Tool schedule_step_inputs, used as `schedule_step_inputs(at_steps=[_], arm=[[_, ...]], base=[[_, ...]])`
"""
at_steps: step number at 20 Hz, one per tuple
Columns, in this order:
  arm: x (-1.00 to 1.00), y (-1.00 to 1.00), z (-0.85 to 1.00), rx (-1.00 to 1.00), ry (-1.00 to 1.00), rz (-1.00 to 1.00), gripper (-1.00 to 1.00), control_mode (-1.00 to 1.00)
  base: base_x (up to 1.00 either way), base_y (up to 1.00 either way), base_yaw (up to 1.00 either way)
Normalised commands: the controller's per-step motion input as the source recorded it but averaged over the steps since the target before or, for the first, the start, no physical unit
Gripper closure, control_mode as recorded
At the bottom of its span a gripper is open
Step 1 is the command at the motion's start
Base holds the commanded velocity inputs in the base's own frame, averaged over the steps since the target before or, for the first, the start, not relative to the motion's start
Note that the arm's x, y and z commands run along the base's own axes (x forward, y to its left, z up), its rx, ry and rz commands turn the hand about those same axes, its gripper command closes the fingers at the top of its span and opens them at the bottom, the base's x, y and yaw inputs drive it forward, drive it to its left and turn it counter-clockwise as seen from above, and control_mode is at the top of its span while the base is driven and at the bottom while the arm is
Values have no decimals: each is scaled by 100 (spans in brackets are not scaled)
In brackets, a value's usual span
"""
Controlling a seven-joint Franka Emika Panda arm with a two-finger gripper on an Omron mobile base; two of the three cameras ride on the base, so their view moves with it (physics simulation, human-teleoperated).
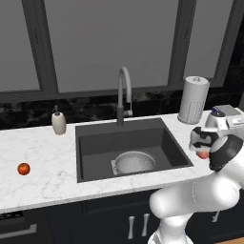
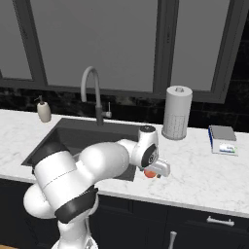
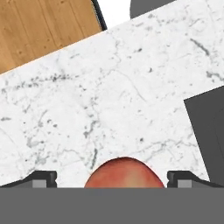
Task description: Put the colander in the sink, put the peach, apple in the colander, and turn on the sink faucet and pour water over the colander.
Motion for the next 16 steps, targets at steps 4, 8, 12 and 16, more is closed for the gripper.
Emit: schedule_step_inputs(at_steps=[4,8,12,16], arm=[[13,-4,-15,6,0,0,-100,-100],[11,0,-12,5,0,0,-100,-100],[13,0,-12,1,0,0,-100,-100],[1,0,-26,0,0,0,-100,-100]], base=[[0,0,0],[0,0,0],[0,0,0],[0,0,0]])
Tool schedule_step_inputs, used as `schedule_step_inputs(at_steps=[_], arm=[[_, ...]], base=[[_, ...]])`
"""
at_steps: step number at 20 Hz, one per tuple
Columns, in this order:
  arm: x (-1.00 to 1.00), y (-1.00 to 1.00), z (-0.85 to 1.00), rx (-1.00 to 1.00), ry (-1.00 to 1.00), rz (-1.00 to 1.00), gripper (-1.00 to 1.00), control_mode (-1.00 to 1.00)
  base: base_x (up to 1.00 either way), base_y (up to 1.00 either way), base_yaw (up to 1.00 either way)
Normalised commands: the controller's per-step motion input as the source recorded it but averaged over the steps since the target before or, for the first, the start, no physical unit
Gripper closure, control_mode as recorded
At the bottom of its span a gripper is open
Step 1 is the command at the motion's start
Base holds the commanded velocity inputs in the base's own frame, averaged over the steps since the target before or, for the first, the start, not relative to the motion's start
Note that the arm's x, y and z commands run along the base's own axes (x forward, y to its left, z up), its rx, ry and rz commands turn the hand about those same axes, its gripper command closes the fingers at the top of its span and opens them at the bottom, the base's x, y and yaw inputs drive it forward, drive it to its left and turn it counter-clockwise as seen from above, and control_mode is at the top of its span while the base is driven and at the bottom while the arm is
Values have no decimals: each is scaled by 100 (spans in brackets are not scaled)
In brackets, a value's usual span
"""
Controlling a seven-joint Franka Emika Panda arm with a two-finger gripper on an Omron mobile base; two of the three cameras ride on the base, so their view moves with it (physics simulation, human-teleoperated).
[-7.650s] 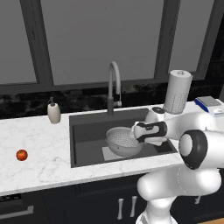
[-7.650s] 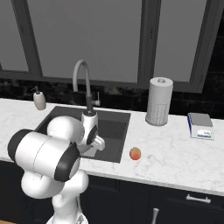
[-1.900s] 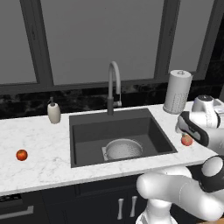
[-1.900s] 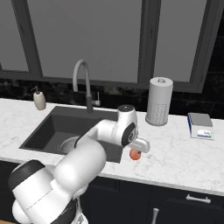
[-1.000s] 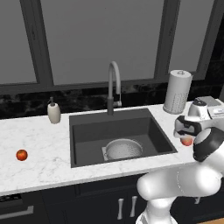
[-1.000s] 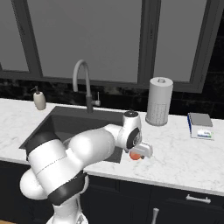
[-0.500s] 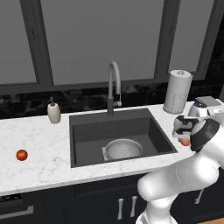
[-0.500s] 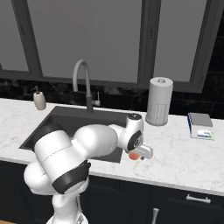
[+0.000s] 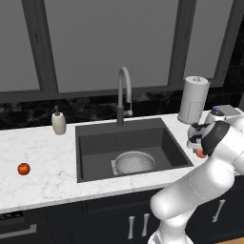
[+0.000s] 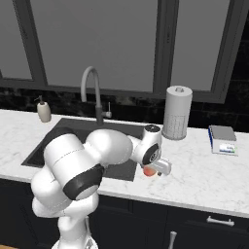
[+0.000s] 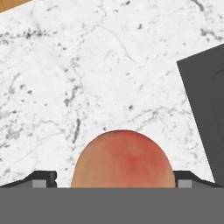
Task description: Put the colander in the sink, put the peach, apple in the colander, and turn on the sink faucet and pour water over the colander.
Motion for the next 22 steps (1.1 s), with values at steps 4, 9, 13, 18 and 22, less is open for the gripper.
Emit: schedule_step_inputs(at_steps=[4,9,13,18,22], arm=[[-11,3,-20,0,0,0,100,-100],[-30,1,-9,6,0,0,100,-100],[-29,4,2,8,0,0,100,-100],[-5,46,65,3,-1,0,100,-100],[16,73,30,0,0,0,100,-100]], base=[[0,0,0],[0,0,0],[0,0,0],[0,0,0],[0,0,0]])
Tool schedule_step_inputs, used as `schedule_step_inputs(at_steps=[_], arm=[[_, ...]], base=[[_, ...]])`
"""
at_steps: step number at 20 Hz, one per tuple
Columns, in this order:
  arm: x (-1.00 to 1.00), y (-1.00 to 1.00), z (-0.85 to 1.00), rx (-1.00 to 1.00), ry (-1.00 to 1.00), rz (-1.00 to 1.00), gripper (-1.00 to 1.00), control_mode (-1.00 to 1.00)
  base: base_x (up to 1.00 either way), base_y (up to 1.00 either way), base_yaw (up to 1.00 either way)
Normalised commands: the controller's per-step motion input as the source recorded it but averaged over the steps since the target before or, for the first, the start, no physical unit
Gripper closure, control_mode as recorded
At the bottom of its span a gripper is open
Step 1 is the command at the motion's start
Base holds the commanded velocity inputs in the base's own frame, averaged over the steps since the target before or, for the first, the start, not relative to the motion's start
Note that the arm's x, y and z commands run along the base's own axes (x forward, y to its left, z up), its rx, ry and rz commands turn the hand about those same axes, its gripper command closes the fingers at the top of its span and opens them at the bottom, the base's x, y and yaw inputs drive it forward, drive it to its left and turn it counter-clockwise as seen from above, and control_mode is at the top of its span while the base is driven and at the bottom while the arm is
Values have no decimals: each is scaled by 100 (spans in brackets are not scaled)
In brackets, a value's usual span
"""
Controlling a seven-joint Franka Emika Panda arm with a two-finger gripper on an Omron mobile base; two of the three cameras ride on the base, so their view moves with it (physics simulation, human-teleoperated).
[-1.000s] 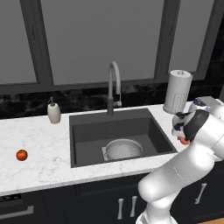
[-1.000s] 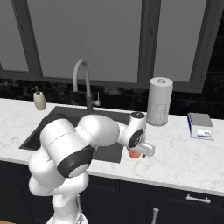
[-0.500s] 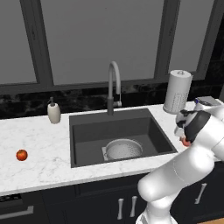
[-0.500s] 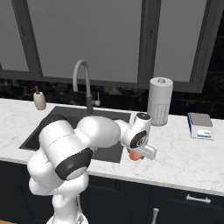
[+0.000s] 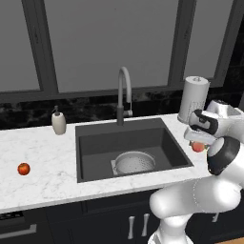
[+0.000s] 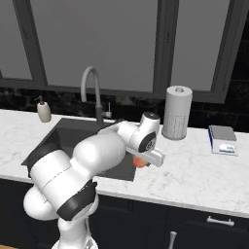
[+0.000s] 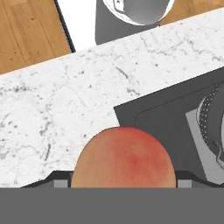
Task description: Put the colander in the sink, put the peach, apple in the colander, and turn on the sink faucet and pour water over the colander.
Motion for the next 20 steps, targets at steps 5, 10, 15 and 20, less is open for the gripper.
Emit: schedule_step_inputs(at_steps=[5,10,15,20], arm=[[24,72,5,5,0,2,100,-100],[50,55,0,6,4,3,100,-100],[47,53,0,10,13,5,100,-100],[23,67,-12,4,3,6,100,-100]], base=[[0,0,0],[0,0,0],[0,0,0],[0,0,0]])
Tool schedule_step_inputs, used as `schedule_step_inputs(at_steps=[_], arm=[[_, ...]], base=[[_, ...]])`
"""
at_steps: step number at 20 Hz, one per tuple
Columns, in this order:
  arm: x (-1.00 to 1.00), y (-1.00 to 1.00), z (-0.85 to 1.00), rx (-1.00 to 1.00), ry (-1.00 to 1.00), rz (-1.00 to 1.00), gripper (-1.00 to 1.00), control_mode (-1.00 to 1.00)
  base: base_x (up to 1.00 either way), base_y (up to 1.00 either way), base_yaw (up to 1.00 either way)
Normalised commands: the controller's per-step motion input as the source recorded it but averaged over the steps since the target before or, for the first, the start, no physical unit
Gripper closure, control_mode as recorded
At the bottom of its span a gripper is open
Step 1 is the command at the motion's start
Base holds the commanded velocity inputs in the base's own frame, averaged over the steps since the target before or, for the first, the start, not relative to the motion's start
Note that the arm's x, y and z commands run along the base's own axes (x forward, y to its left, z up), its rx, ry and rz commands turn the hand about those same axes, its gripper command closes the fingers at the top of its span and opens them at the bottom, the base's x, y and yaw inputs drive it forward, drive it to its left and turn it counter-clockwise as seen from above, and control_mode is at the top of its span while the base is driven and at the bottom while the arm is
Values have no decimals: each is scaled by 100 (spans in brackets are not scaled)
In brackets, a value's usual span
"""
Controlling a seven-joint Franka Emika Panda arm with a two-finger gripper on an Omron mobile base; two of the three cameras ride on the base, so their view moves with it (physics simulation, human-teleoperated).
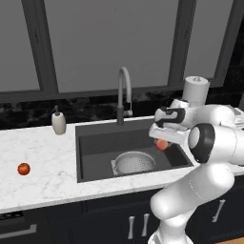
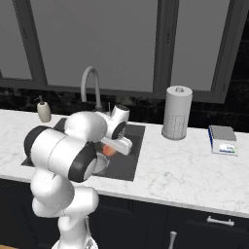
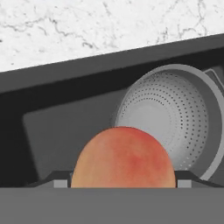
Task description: Put the colander in the sink, put the peach, apple in the colander, and turn on the sink faucet and pour water over the colander.
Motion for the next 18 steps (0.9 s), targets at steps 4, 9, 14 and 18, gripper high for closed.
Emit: schedule_step_inputs(at_steps=[4,9,14,18], arm=[[16,41,-33,12,1,5,100,-100],[22,30,-33,12,1,4,100,-100],[17,28,-27,5,1,1,100,-100],[17,30,-27,0,1,1,100,-100]], base=[[0,0,0],[0,0,0],[0,0,0],[0,0,0]])
